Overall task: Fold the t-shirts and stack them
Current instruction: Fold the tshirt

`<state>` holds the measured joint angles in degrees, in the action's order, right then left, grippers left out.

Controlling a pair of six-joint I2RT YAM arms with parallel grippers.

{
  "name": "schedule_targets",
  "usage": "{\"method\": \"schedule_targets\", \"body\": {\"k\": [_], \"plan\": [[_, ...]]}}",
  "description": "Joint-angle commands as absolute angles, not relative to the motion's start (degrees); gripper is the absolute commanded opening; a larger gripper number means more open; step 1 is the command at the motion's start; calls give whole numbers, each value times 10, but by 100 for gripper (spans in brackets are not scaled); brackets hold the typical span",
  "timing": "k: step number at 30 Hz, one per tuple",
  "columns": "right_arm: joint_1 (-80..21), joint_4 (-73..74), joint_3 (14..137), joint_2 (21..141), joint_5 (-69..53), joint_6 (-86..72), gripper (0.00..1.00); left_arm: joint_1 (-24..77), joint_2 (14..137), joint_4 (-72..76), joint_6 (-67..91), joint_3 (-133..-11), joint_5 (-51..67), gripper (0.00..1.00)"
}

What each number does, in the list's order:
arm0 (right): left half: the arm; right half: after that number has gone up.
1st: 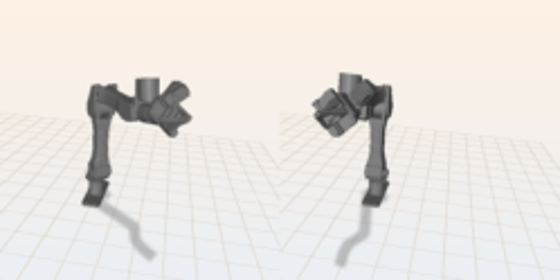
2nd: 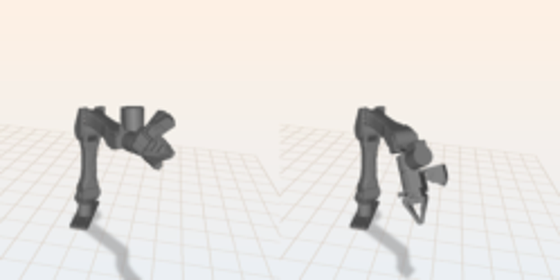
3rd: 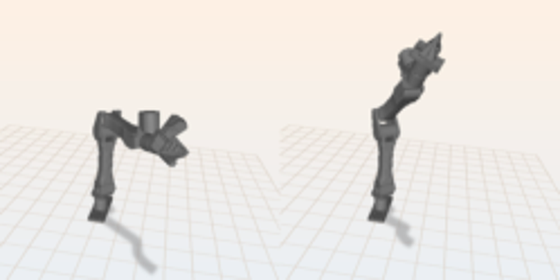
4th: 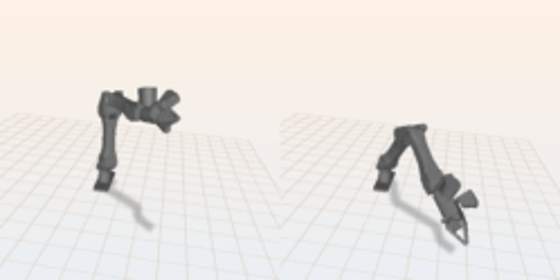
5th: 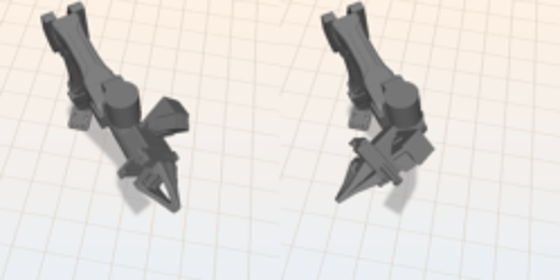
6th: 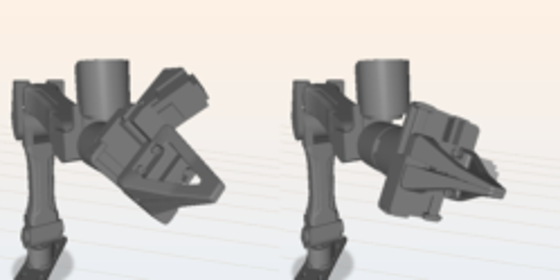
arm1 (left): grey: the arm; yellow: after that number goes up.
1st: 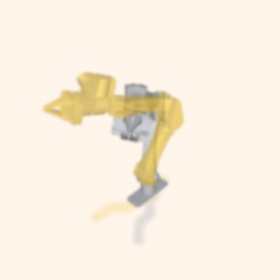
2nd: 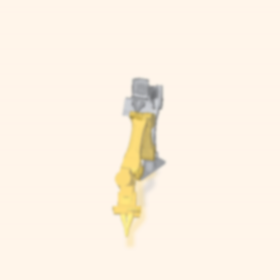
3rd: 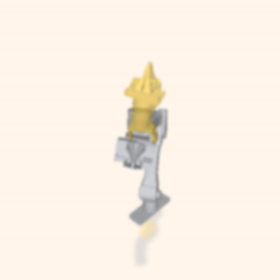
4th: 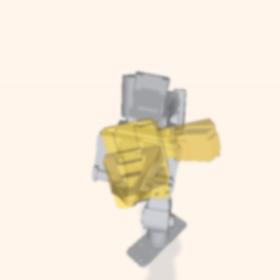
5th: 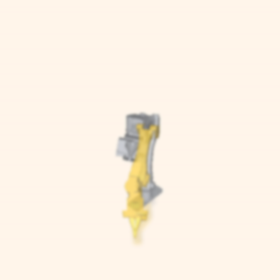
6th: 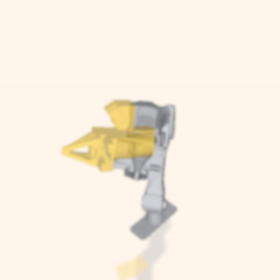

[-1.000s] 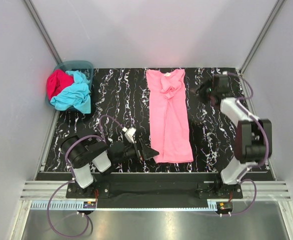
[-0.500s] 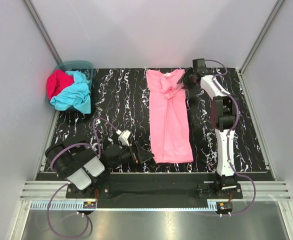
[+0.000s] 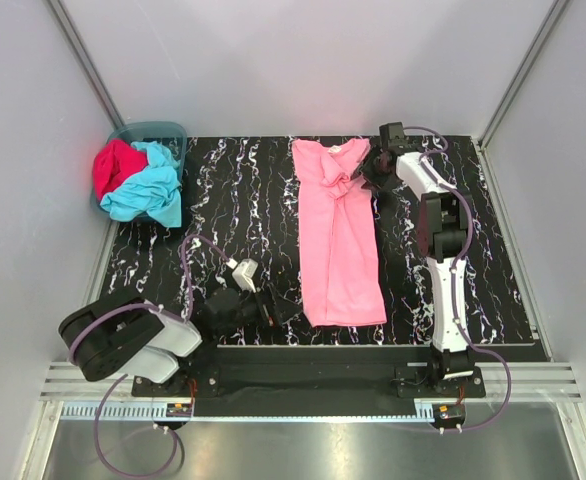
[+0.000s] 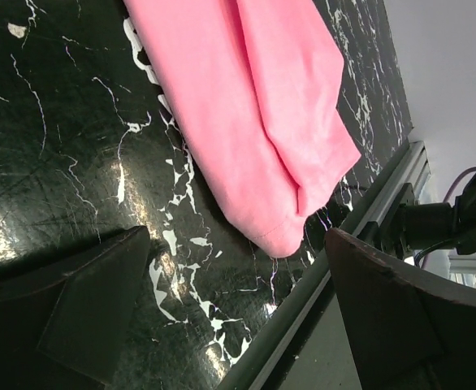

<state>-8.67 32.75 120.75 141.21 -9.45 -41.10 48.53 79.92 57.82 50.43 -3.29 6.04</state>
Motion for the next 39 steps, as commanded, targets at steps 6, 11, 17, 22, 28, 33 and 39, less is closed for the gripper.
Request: {"method": "schedule_targets", "body": {"k": [6,11,17,22,28,33,39], "plan": [[-107,330,1282,1400,-75,-370,51,498,750,452,461,-75,2,99],[-107,337,1307,1409,-76,-367,51,508,660,336,418,-107,-54,99],[-108,337,1316,1411,-83,-374,51,508,618,287,402,-109,-71,99],[-114,338,1321,1413,-93,-374,51,508,636,310,412,-100,-63,99],[-142,367,1377,1435,-91,-358,50,512,657,330,417,-106,-54,99],[-148,399,1418,1460,-87,-347,50,514,651,332,417,-101,-57,99],[-148,405,1381,1463,-76,-334,50,514,648,340,419,-92,-57,99]]}}
